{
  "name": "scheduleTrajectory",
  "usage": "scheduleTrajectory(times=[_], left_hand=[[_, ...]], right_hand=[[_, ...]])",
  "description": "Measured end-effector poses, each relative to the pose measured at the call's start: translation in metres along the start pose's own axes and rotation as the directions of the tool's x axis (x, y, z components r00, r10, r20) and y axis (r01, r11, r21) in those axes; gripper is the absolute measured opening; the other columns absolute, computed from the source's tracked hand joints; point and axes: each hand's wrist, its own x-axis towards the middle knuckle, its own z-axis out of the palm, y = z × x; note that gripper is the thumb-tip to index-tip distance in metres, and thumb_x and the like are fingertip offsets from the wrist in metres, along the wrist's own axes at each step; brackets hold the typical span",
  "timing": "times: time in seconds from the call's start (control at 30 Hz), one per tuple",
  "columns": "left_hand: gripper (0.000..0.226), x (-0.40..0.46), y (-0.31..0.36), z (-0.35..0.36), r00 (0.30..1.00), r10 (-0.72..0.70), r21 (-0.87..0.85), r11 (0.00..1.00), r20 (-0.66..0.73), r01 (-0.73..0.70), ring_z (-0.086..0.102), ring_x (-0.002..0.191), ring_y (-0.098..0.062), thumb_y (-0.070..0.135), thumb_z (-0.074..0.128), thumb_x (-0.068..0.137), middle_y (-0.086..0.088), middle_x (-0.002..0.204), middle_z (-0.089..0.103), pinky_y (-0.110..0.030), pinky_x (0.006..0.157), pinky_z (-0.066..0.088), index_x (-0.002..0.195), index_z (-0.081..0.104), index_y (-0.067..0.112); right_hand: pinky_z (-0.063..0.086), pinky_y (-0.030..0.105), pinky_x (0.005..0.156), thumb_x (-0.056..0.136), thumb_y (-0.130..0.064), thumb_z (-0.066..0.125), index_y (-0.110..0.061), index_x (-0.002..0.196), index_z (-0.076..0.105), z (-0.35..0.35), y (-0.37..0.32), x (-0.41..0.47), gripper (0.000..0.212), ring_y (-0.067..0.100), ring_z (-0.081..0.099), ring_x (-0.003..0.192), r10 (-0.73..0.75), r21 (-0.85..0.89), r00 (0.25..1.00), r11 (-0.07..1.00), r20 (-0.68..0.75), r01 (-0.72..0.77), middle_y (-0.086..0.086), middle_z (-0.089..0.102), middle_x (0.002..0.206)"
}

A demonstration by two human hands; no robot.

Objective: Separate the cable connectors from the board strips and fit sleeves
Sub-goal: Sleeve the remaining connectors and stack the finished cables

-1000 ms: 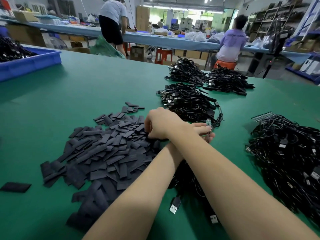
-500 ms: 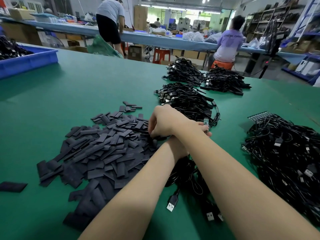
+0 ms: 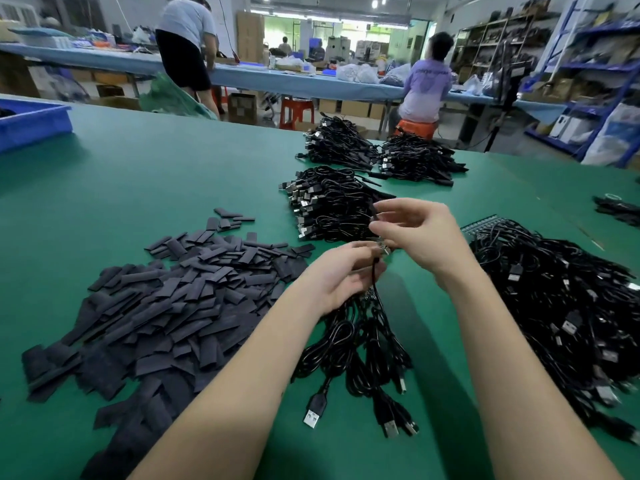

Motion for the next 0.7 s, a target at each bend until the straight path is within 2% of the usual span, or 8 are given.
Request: scheduleTrajectory(times=[0.1,0.23,0.4,0.57,0.7], left_hand=[[0.011,-0.002,0.005,-0.002,1.000,-0.001,0.074,0.997,0.012,0.000,0.069,0.066,-0.010,0.003,0.061,0.097,-0.002,0.075,0.073,-0.018,0.064,0.057,0.101,0.068,0.010],[0.013,-0.007,0.009,-0.003,0.996,-0.021,0.096,0.995,0.083,0.013,0.067,0.065,-0.008,0.003,0.060,0.098,-0.004,0.079,0.071,-0.016,0.063,0.056,0.106,0.069,0.006],[0.025,-0.012,0.012,-0.004,0.994,-0.010,0.110,0.994,0.106,-0.002,0.064,0.067,-0.008,0.002,0.060,0.097,-0.006,0.086,0.068,-0.016,0.063,0.055,0.121,0.066,-0.001],[0.020,-0.012,0.013,-0.005,0.989,0.000,0.094,0.995,0.151,-0.014,0.064,0.067,-0.008,0.002,0.060,0.096,-0.005,0.083,0.067,-0.016,0.064,0.054,0.114,0.068,0.000],[0.019,-0.013,0.016,-0.009,0.982,0.000,0.151,0.988,0.189,-0.029,0.065,0.070,-0.008,0.006,0.067,0.089,-0.005,0.085,0.069,-0.017,0.067,0.055,0.106,0.075,0.004]], right_hand=[[0.052,0.019,0.068,0.088,-0.013,0.078,-0.024,0.106,0.073,-0.025,0.022,-0.014,0.022,0.005,0.071,0.088,0.157,0.284,0.987,0.948,-0.035,-0.141,-0.006,0.080,0.103],[0.044,0.027,0.078,0.088,-0.017,0.077,-0.024,0.106,0.071,-0.027,0.038,-0.020,0.020,0.006,0.065,0.083,0.220,0.454,0.974,0.863,0.055,-0.220,-0.002,0.078,0.113],[0.043,0.025,0.075,0.089,-0.013,0.075,-0.023,0.102,0.070,-0.018,0.041,-0.021,0.017,0.003,0.065,0.077,0.194,0.526,0.978,0.825,0.075,-0.204,0.000,0.078,0.113],[0.047,0.020,0.069,0.079,-0.018,0.079,-0.023,0.100,0.068,-0.020,0.039,-0.023,0.024,0.003,0.064,0.074,0.182,0.556,0.978,0.804,0.104,-0.209,-0.001,0.078,0.112],[0.050,0.017,0.065,0.076,-0.018,0.079,-0.024,0.095,0.070,-0.022,0.040,-0.024,0.022,0.005,0.064,0.074,0.155,0.589,0.975,0.777,0.161,-0.221,0.002,0.077,0.115]])
